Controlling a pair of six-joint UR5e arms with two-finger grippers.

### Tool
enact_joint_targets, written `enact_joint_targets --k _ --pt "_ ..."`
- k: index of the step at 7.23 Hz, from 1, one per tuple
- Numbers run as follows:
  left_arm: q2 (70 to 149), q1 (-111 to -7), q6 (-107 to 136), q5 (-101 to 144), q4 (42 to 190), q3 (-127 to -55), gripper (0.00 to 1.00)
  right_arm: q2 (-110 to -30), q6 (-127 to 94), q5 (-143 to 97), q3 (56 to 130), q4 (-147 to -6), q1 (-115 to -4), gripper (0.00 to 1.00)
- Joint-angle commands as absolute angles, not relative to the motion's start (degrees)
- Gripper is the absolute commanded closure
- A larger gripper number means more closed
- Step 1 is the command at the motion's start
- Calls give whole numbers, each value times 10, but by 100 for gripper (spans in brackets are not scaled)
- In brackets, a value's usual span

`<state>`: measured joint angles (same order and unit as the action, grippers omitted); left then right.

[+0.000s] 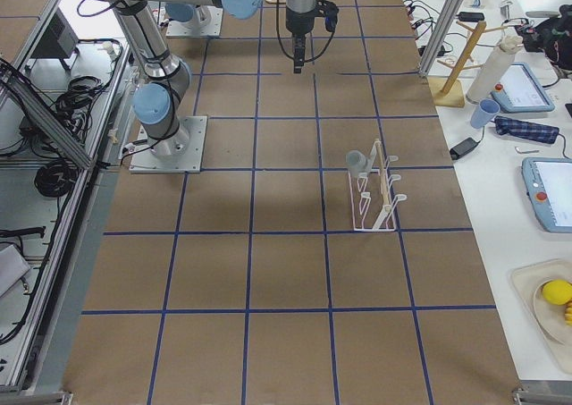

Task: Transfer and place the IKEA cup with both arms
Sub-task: 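Lower the right gripper around the white cup on the rack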

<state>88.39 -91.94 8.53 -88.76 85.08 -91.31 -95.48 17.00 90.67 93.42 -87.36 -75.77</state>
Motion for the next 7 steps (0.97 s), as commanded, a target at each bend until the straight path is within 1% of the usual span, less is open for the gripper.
enact_joint_targets --k 1,3,7 --pt "883 -920 86 -883 851 -916 0 -935 311 906 934 -917 -691 0" --pt "882 -921 85 -888 852 -917 0 -910 391 902 935 -955 -658 0" --pt "881 -920 85 -888 851 -912 0 -816 500 897 935 -1084 -624 0"
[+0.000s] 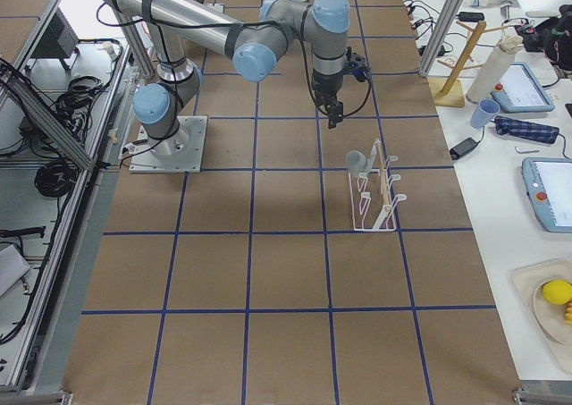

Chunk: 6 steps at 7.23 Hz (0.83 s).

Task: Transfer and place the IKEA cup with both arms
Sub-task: 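Lower the right gripper around the white cup on the rack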

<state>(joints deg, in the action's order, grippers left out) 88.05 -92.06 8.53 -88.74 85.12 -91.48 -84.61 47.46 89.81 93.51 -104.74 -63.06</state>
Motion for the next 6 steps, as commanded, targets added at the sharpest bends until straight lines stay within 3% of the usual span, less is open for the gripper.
enact_joint_targets --k 1,6 --pt "881 -920 85 -887 851 -913 0 -799 503 895 934 -1099 -615 0" --pt "883 -920 85 -884 850 -910 0 -731 519 843 935 -1179 -613 0"
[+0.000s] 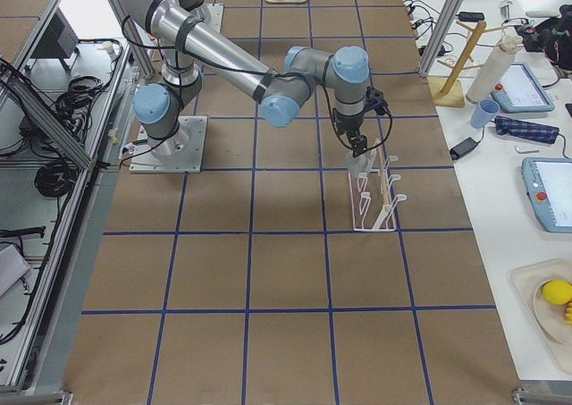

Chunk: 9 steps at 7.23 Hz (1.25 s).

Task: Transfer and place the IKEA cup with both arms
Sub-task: 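Lower the right gripper around the white cup on the rack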

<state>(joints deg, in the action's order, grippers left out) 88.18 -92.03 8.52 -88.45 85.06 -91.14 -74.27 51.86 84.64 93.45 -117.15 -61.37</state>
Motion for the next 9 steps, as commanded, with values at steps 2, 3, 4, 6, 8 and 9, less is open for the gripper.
enact_joint_targets --k 2,3,4,6,8,9 --pt "883 -920 85 -884 850 -911 0 -712 524 837 935 -1190 -613 0" --pt "883 -920 85 -884 850 -911 0 -703 527 838 935 -1212 -613 0" --pt "884 -920 85 -884 850 -910 0 -700 527 839 935 -1215 -613 0" --pt "883 -920 85 -884 850 -911 0 -689 524 838 935 -1216 -613 0" --pt "883 -920 85 -884 850 -911 0 -682 522 838 935 -1216 -614 0" --pt "882 -921 85 -884 850 -911 0 -678 524 838 935 -1216 -614 0"
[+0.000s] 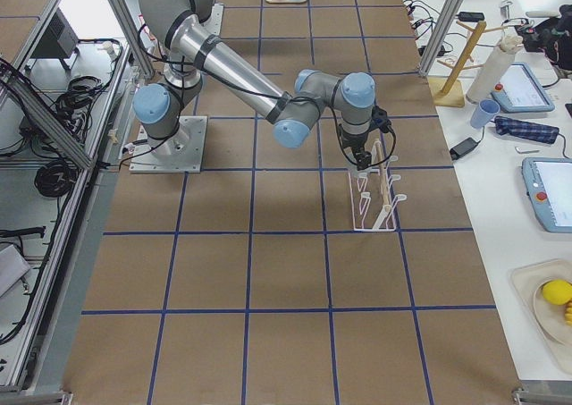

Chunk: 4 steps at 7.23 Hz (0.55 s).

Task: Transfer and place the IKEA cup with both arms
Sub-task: 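Close the right gripper on the white cup and lift it off the rack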

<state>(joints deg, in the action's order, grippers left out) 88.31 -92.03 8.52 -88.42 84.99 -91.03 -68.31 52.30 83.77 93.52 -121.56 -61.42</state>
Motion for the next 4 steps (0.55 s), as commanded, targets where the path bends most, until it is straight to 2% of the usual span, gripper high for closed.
enact_joint_targets --k 1,3,4 --pt "883 -921 85 -884 850 -909 0 -676 526 838 935 -1216 -614 0" --pt "884 -920 85 -884 850 -908 0 -674 526 841 935 -1211 -614 2" --pt "884 -920 85 -884 850 -909 0 -675 526 845 935 -1209 -614 6"
